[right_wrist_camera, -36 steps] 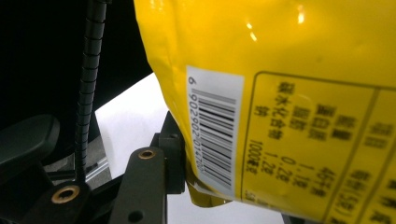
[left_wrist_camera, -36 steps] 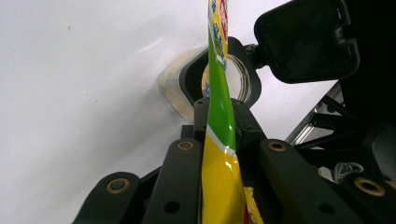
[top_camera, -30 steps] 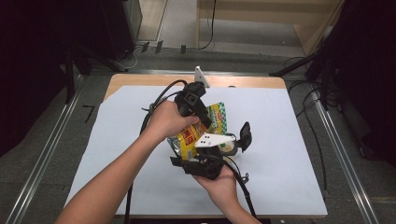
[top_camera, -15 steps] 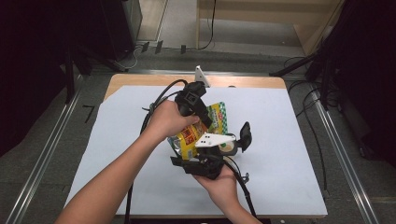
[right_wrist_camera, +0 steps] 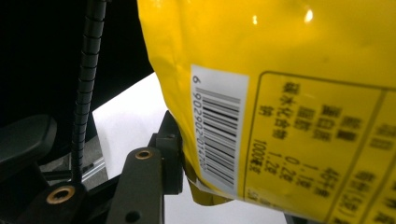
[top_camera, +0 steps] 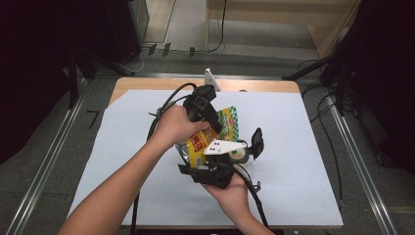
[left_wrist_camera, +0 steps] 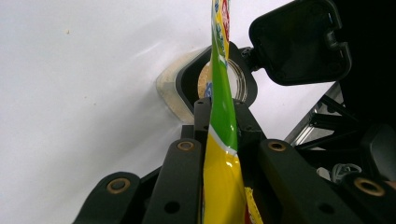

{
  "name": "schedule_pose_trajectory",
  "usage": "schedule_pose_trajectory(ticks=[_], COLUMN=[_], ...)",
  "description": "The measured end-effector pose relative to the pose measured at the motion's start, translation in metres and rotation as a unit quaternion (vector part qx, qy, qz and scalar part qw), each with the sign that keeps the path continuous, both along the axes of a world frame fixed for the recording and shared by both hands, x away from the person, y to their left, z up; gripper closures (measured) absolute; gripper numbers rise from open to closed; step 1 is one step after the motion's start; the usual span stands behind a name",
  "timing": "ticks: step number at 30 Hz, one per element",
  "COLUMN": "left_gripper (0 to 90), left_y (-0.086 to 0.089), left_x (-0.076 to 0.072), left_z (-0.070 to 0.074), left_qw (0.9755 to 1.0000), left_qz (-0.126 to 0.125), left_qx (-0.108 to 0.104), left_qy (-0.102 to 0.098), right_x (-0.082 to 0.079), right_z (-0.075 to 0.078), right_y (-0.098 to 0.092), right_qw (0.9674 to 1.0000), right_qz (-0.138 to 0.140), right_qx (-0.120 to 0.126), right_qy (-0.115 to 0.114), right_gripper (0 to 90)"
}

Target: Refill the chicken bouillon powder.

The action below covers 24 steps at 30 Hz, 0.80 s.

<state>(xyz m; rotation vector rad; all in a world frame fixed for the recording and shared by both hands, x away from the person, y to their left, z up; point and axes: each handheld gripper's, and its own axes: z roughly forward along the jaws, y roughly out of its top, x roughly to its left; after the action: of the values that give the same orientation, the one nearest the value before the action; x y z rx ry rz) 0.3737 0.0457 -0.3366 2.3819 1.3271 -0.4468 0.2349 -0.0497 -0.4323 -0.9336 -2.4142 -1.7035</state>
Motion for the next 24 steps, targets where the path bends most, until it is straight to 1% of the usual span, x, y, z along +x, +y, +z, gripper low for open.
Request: schedule_pose_trajectory(ticks=[7,15,24], left_gripper=[83.9,83.9,84.0], left_y=[-0.0013,-0.0019,-0.0016], left_x=[-0.0042,-0.0037,-0.0027], left_z=[0.0026,0.0009,-0.0001], left_qw=[1.0,1.0,1.0], left_qz=[-0.001,-0.002,-0.002], left_qx=[0.003,0.007,0.006], left_qy=[-0.008,-0.005,-0.002], right_x=[0.0001,0.0002,0.0006], right_z=[-0.0008,-0.0016,-0.0015], right_y=[0.0007,0.0006,0.0001], right_qw=[1.0,0.9999,0.9999], right_qz=[0.002,0.005,0.004], right_qx=[0.002,0.006,0.005], right_qy=[0.001,0.009,0.011], right_gripper=[64.0,64.4,64.5])
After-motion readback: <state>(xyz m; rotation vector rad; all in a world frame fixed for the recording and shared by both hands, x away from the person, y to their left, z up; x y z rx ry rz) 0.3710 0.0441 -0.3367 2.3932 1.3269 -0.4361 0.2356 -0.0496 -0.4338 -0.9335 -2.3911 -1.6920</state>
